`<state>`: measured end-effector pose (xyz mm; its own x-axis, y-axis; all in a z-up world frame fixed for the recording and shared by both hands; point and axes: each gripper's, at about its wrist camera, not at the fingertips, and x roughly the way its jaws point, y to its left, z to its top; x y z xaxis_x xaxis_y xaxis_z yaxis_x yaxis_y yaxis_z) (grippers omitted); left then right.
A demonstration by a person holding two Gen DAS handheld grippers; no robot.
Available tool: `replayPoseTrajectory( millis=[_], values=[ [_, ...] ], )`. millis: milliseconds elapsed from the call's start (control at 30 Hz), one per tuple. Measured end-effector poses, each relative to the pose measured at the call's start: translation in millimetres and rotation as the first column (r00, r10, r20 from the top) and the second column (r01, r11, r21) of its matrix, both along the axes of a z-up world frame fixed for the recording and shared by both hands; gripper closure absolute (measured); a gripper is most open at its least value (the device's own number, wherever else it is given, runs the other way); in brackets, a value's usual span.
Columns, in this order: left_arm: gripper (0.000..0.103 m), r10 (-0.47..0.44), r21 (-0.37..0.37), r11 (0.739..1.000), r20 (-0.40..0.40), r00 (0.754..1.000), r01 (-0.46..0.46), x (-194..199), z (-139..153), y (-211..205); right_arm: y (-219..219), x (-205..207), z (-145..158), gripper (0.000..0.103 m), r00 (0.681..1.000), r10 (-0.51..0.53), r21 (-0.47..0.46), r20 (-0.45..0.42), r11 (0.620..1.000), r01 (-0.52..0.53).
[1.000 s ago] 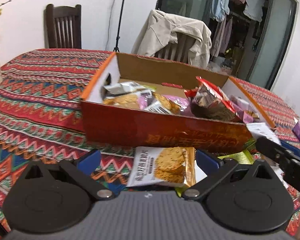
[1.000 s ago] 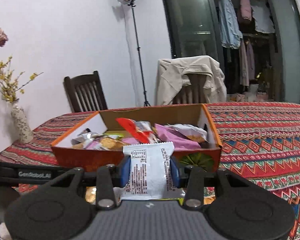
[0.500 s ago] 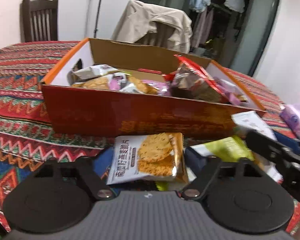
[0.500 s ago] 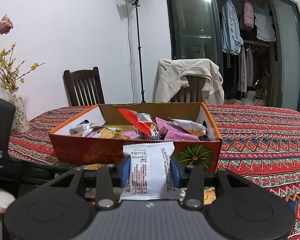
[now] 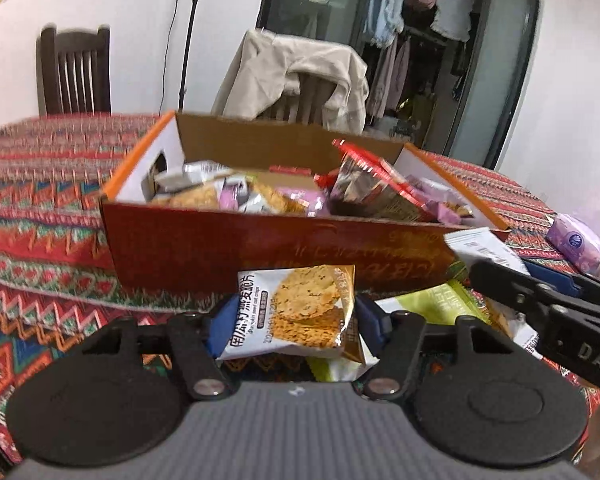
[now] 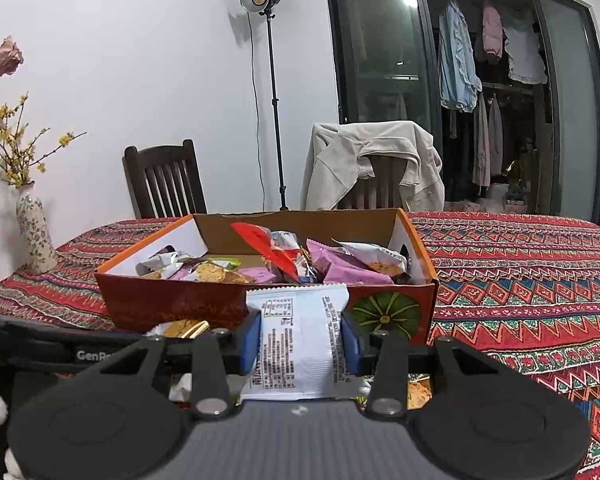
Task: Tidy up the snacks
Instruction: 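Carry both packets over the box and open both tools to drop them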
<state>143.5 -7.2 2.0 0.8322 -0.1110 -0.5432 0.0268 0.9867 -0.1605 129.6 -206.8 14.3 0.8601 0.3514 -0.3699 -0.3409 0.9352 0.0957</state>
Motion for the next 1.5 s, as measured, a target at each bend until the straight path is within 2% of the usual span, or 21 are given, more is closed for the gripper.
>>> replayPoseTrajectory(
  millis=[300,567,733,867,1000,1167,1267,1367,1500],
  values=[
    [0.040,0.003,0.035,0.999,0.157,0.988,-0.009,-24,36,-11,-4,-6,14,0.062,0.998,0.001,0.034,0.063,0.999,-0.003],
    [0.039,0.009,0.074,0.997,0.272,0.962,-0.030,-34,93,-11,-4,-16,69,0.061,0.982,0.007,0.020,0.190,1.000,-0.011],
    [0.039,0.043,0.081,0.994,0.313,0.949,-0.072,-14,111,-16,3,11,93,0.061,0.978,-0.021,0.040,0.209,0.999,0.012],
    [0.039,0.098,0.068,0.989,0.329,0.939,-0.128,12,119,-15,10,42,98,0.061,0.972,-0.064,0.046,0.225,0.997,0.055],
    [0.039,0.162,0.029,0.983,0.310,0.937,-0.179,42,114,-8,17,74,92,0.061,0.974,-0.098,0.058,0.204,0.994,0.088],
    [0.039,0.231,0.025,0.968,0.301,0.925,-0.250,66,81,7,14,97,62,0.061,0.976,-0.118,0.089,0.183,0.991,0.103],
    [0.039,0.227,0.090,0.962,0.270,0.936,-0.260,78,64,8,10,109,46,0.062,0.985,-0.104,0.079,0.139,0.992,0.094],
    [0.039,0.230,0.073,0.964,0.247,0.941,-0.255,82,58,14,9,115,39,0.062,0.987,-0.113,0.080,0.116,0.991,0.104],
    [0.037,0.233,0.082,0.962,0.255,0.938,-0.261,79,53,14,11,117,31,0.061,0.990,-0.110,0.070,0.090,0.992,0.104]
  ],
)
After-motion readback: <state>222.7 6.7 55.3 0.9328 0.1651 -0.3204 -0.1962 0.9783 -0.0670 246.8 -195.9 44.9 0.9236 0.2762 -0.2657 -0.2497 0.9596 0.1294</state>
